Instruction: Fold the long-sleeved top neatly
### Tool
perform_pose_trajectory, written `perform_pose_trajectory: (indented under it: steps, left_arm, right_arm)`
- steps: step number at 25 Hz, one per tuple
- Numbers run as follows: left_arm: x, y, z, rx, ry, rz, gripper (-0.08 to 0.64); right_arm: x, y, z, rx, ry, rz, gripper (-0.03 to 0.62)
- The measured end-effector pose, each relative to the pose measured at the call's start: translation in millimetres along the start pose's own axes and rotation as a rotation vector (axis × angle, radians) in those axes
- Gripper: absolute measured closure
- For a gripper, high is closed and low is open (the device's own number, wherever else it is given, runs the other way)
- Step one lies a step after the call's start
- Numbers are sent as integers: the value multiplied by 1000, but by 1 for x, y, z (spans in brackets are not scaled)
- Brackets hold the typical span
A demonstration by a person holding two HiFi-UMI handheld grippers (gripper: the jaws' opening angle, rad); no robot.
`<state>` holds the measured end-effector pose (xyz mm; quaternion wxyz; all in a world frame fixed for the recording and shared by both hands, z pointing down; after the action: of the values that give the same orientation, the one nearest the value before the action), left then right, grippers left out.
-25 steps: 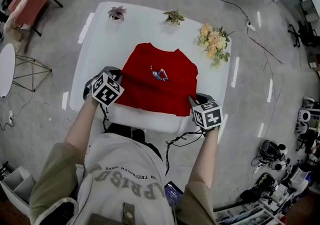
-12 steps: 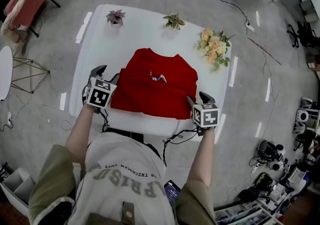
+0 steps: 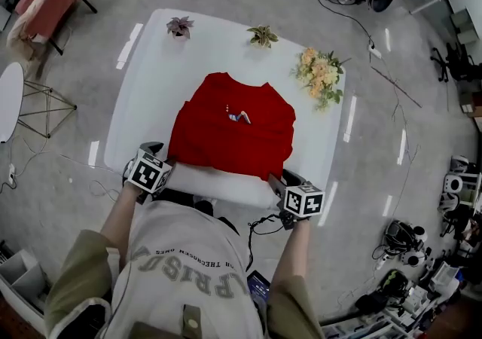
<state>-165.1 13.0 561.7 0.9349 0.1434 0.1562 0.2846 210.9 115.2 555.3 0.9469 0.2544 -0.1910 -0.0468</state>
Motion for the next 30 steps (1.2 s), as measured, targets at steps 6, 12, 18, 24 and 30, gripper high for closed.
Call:
perform_pose_trajectory:
  steps: [6,12,18,24,30]
  left_arm:
    - [7,-4,-22,55,-17,113,534]
    - [-5,39,-43,1,67,22,536]
    - [0,59,-43,-30,-66,61,385]
    - [1,-24,-33,134,-53,74,382]
    - [11,-67,19,74,-89,186,380]
  right_arm:
    - [-20,-2,-29,107,-129,4,546]
    - [-21,60,-54,-15,-171,29,563]
    - [-22,72,-55,-88,-47,-82,298]
    - [4,-3,-68,242,13,74,290]
    - [21,-22,-20,105,89,40,497]
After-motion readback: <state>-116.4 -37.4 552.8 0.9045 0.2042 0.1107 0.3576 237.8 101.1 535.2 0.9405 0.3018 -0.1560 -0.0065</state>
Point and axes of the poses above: the fingertips, and each gripper's own axes: z forward along the fingers, x to its right, y out of its underside, the point moved 6 cm from there along -z, backward along the fingers, and after that the axes turned 7 degrees about -z, right-handed, at the moved point
